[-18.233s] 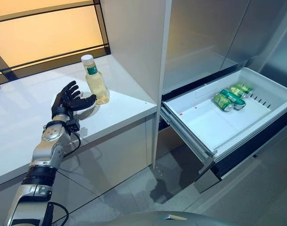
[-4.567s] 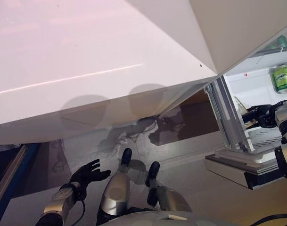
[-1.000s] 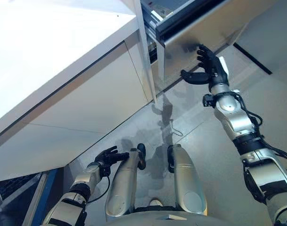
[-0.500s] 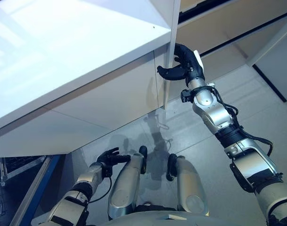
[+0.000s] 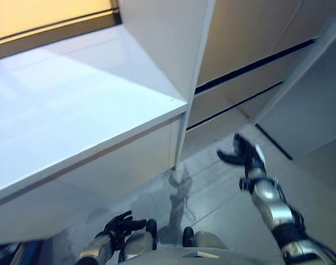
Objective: Put drinks into fridge and close the fridge
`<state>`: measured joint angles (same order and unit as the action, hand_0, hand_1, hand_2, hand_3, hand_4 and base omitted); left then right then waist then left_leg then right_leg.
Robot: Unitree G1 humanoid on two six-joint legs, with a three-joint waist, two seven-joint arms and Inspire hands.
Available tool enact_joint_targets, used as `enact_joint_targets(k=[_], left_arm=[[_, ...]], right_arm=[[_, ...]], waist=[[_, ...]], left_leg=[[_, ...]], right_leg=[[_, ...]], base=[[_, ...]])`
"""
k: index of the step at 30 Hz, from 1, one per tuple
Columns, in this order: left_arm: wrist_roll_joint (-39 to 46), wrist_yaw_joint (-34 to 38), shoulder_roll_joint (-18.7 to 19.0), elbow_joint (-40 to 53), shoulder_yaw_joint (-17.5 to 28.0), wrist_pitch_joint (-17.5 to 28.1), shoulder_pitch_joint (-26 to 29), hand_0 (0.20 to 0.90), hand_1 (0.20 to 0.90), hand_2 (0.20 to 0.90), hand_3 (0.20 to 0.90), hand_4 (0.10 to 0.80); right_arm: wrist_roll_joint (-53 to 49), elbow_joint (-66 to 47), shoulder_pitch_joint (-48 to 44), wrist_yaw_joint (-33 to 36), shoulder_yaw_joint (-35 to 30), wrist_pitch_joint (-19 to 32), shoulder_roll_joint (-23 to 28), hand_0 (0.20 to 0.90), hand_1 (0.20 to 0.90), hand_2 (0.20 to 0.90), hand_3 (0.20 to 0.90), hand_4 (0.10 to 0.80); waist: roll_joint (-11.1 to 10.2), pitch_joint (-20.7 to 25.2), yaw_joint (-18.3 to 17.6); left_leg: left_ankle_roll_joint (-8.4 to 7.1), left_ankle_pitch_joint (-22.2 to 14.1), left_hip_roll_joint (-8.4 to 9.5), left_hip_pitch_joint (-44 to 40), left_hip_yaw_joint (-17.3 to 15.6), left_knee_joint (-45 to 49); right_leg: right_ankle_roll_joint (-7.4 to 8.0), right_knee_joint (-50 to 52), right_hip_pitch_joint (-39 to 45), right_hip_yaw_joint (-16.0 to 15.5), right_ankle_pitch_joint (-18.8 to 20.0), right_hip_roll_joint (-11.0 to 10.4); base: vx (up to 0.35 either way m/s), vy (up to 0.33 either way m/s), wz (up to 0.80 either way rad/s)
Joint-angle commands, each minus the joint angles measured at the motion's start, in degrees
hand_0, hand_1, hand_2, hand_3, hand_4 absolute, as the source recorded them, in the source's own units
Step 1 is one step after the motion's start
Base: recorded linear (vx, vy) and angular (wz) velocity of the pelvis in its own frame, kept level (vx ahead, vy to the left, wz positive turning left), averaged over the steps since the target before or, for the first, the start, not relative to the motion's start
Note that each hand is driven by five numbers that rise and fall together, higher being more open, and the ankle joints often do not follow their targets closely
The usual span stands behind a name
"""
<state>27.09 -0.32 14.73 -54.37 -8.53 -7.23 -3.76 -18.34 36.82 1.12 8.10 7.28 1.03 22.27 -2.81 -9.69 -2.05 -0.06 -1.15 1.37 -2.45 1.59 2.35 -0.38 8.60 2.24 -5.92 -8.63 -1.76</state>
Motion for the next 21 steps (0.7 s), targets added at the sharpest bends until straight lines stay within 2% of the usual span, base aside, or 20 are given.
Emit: enact_joint_targets(k=[1, 4, 5, 8, 11, 16, 21], left_arm=[[-0.89, -2.07, 2.27, -3.86, 1.84, 3.40, 1.12, 0.900, 0.900, 0.900, 0.900, 0.800], [-2.76, -3.76, 2.34, -7.26, 1.74, 5.14, 1.84, 0.900, 0.900, 0.900, 0.900, 0.800], [-3.65, -4.77, 2.33, -9.52, 1.66, 5.97, 2.46, 0.900, 0.900, 0.900, 0.900, 0.800], [-6.21, -5.79, 1.50, -13.46, 1.03, 8.76, 3.18, 0.900, 0.900, 0.900, 0.900, 0.800], [-7.46, -6.38, 0.61, -15.67, 0.88, 10.78, 2.90, 0.900, 0.900, 0.900, 0.900, 0.800], [-6.98, -5.82, -0.65, -17.01, 0.52, 11.55, 2.82, 0.900, 0.900, 0.900, 0.900, 0.800], [-5.90, -5.68, -1.00, -16.45, -0.44, 9.41, 3.35, 0.900, 0.900, 0.900, 0.900, 0.800]], right_arm=[[3.81, 8.87, 0.98, -4.58, -0.51, 2.36, -1.64, 0.900, 0.900, 0.900, 0.900, 0.800], [4.70, 19.67, 2.10, -7.92, -0.82, 2.66, -3.25, 0.900, 0.900, 0.900, 0.900, 0.800], [6.00, 25.06, 2.53, -11.05, -1.11, 1.17, -4.11, 0.900, 0.900, 0.900, 0.900, 0.800], [7.38, 33.40, 3.32, -13.95, -0.73, -1.09, -6.18, 0.900, 0.900, 0.900, 0.900, 0.800], [6.50, 36.13, 3.69, -15.47, -1.23, -2.81, -7.08, 0.900, 0.900, 0.900, 0.900, 0.800], [7.81, 36.56, 3.28, -16.80, -0.17, -5.66, -7.57, 0.900, 0.900, 0.900, 0.900, 0.800], [7.91, 36.10, 2.81, -16.50, 1.18, -7.00, -7.92, 0.900, 0.900, 0.900, 0.900, 0.800]], waist=[[-0.14, 4.15, -1.15], [-0.04, 4.51, -0.95], [0.16, 4.56, -0.89], [0.53, 4.80, -0.94], [0.80, 4.99, -1.11], [1.18, 5.38, -1.33], [1.59, 5.66, -1.59]], left_leg=[[1.55, -3.02, 0.91, -1.77, -4.64, -1.42], [1.25, -2.00, 0.76, -2.32, -4.66, -3.51], [1.00, -1.35, 0.64, -2.68, -4.61, -4.80], [0.86, -0.76, 0.60, -2.71, -4.42, -5.73], [0.94, -1.26, 0.64, -2.77, -4.67, -4.98], [1.20, -1.86, 1.01, -2.96, -4.65, -4.71], [1.30, -2.19, 1.08, -3.39, -4.62, -4.86]], right_leg=[[4.10, -7.17, -0.12, 3.52, 7.98, 0.39], [4.22, -8.84, 0.54, 3.20, 8.78, 0.69], [4.24, -9.85, 0.94, 3.03, 9.15, 0.96], [4.07, -10.00, 1.04, 3.24, 8.92, 1.37], [4.05, -9.76, 1.20, 3.29, 8.54, 1.22], [3.94, -10.25, 1.43, 3.79, 8.40, 1.41], [4.03, -10.46, 1.68, 4.07, 8.21, 1.53]], base=[[-0.077, -0.020, -0.22], [-0.071, -0.018, -0.06], [-0.083, -0.002, -0.05], [-0.073, 0.010, -0.07], [-0.008, 0.005, -0.02], [-0.003, 0.009, -0.06], [0.006, 0.015, -0.06]])
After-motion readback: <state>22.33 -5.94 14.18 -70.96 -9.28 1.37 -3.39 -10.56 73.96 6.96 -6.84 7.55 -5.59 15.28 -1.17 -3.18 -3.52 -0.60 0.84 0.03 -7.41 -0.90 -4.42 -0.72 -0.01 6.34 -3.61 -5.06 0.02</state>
